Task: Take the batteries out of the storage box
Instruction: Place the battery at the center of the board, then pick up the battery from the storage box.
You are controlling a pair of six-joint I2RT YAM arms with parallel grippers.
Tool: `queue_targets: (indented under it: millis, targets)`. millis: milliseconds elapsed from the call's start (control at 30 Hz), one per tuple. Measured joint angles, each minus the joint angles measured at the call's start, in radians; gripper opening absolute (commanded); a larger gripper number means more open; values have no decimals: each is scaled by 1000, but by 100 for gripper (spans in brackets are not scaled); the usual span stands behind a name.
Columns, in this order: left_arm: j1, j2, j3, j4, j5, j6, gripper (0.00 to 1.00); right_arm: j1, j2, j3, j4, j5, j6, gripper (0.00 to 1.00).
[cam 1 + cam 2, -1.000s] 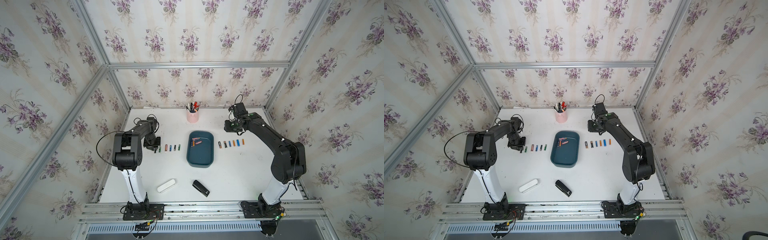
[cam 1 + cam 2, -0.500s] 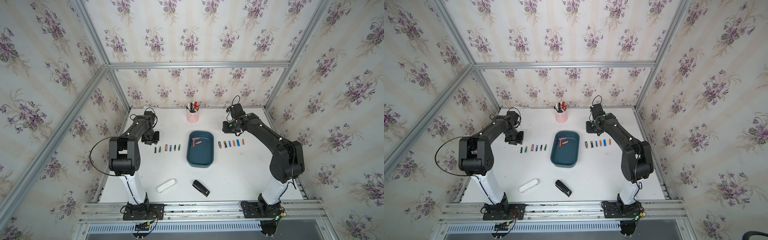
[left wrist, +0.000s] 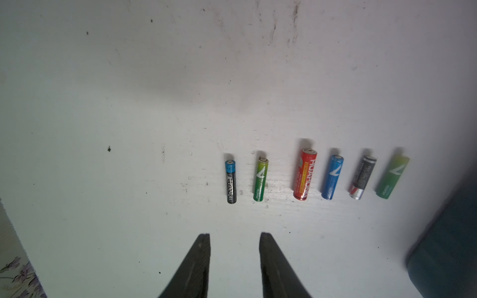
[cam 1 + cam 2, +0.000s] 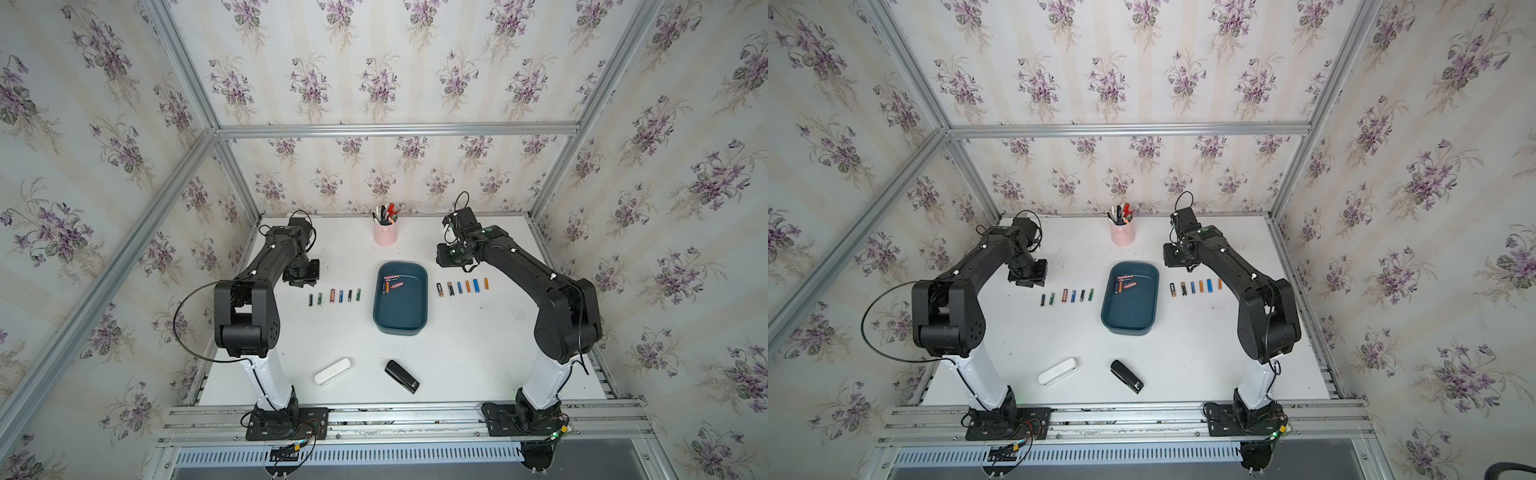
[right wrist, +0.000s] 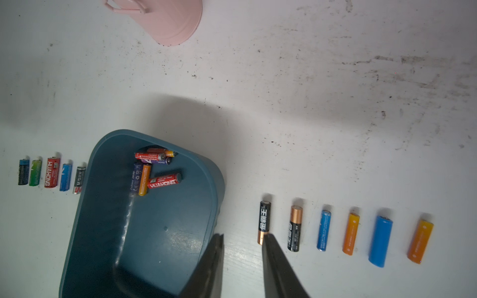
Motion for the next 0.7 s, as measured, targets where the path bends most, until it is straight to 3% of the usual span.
queue_targets:
  millis: [267,400,533,700]
  targets:
    - [-66,2,30,-20,-18,-23,38,33,9,19,0,0,1,31]
    - [-237,14,149,-59,-31,-48,39,36,20,21,-2,6,4,31]
    - [-398,113,320,-93,-55,-73,39,34,31,37,-1,16,4,31]
    - [-521,279,514,-133,-71,-86,42,18,19,19,0,26,3,32]
